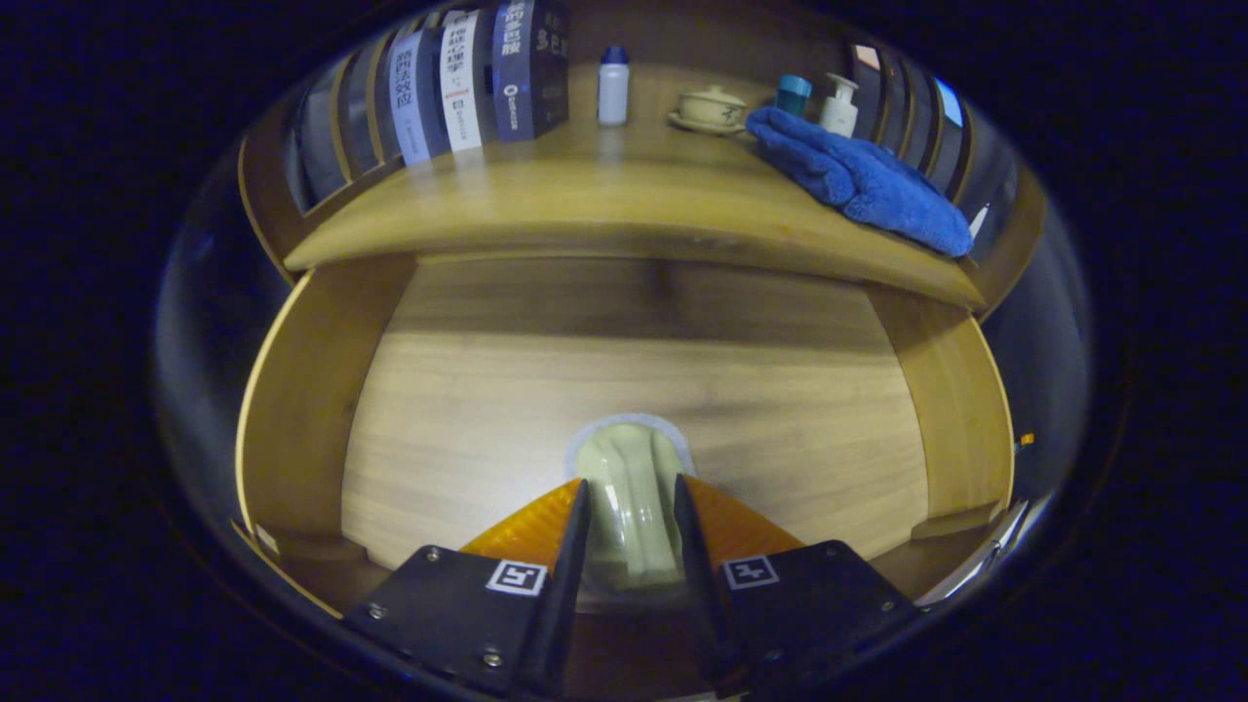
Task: Pull open the drawer, take out the items inside it, and place them on the countertop above the cabinet.
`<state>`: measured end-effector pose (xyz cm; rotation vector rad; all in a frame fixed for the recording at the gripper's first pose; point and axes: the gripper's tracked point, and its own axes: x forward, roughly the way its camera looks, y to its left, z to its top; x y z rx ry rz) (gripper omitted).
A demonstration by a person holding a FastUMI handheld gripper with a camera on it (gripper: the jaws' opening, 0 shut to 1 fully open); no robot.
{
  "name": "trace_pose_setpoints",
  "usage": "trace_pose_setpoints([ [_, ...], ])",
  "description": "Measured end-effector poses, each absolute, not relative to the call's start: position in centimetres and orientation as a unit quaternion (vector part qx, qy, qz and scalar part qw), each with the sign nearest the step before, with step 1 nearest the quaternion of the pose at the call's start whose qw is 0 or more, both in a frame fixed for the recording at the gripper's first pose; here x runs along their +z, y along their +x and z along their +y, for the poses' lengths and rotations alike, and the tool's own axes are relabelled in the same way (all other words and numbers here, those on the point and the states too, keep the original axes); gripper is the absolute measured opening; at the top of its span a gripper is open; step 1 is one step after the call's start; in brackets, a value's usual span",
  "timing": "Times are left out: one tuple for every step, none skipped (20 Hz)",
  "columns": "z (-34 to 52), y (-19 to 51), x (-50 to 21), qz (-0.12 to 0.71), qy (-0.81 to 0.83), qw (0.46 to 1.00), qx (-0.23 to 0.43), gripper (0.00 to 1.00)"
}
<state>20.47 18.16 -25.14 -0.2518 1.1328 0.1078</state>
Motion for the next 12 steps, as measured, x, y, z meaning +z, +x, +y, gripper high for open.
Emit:
trace_pose_setpoints([
  [17.9, 20.3, -24.7, 0.525, -0.117, 0.842, 0.049, 0.46],
  [18.1, 21.0, -25.1, 0.523, -0.113, 0.843, 0.044, 0.43],
  [18.4, 21.2, -25.0, 0.524, -0.11, 0.844, 0.045, 0.34],
  [18.0, 21.3, -24.8, 0.521, -0.113, 0.845, 0.039, 0.26],
  [17.5, 21.6, -24.6, 0.511, -0.123, 0.85, 0.027, 0.2],
  [17.5, 21.8, -23.9, 0.5, -0.125, 0.856, 0.024, 0.15],
  [17.9, 22.2, -23.0, 0.488, -0.118, 0.864, 0.028, 0.15],
  [18.5, 22.6, -21.9, 0.474, -0.11, 0.873, 0.031, 0.15],
  [18.8, 23.1, -20.8, 0.461, -0.106, 0.88, 0.032, 0.15],
  [19.0, 23.2, -19.6, 0.45, -0.107, 0.886, 0.032, 0.15],
  [19.2, 23.5, -18.4, 0.439, -0.111, 0.891, 0.031, 0.15],
  [19.4, 23.9, -17.0, 0.425, -0.113, 0.897, 0.031, 0.15],
])
